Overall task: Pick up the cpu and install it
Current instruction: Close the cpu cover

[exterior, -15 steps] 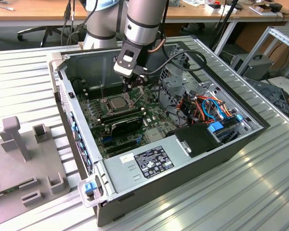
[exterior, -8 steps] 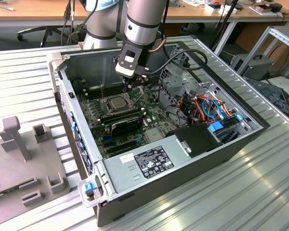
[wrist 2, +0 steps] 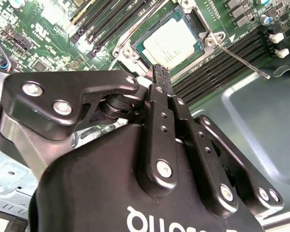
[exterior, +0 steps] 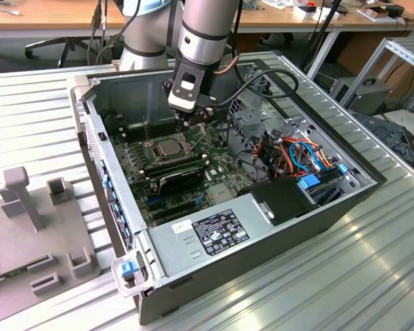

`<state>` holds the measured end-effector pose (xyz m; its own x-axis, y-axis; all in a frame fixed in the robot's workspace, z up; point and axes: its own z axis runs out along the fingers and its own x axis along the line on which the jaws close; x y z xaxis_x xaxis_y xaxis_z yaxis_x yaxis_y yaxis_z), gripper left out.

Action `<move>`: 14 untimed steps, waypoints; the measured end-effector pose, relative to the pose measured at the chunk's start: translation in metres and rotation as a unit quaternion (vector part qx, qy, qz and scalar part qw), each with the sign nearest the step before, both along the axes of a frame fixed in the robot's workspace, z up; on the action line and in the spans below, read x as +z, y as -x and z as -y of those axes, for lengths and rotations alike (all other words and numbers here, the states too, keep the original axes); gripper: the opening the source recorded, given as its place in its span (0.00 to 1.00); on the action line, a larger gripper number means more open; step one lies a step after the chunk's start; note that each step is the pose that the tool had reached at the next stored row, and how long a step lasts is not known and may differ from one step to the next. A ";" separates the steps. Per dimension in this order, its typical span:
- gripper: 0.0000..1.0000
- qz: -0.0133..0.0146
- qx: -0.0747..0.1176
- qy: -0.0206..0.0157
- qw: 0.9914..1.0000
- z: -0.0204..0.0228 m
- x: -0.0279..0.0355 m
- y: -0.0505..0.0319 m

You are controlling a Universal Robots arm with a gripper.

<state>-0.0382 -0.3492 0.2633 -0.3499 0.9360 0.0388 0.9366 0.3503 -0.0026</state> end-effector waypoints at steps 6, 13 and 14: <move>0.11 0.000 0.028 0.000 1.000 0.0000 0.0000 0.0000; 0.11 0.000 0.070 0.000 0.998 0.0000 0.0000 0.0000; 0.11 0.000 0.074 0.000 0.997 0.0000 0.0000 0.0000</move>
<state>-0.0382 -0.3492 0.2633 -0.4834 0.8745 0.0389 0.8751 0.4839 -0.0026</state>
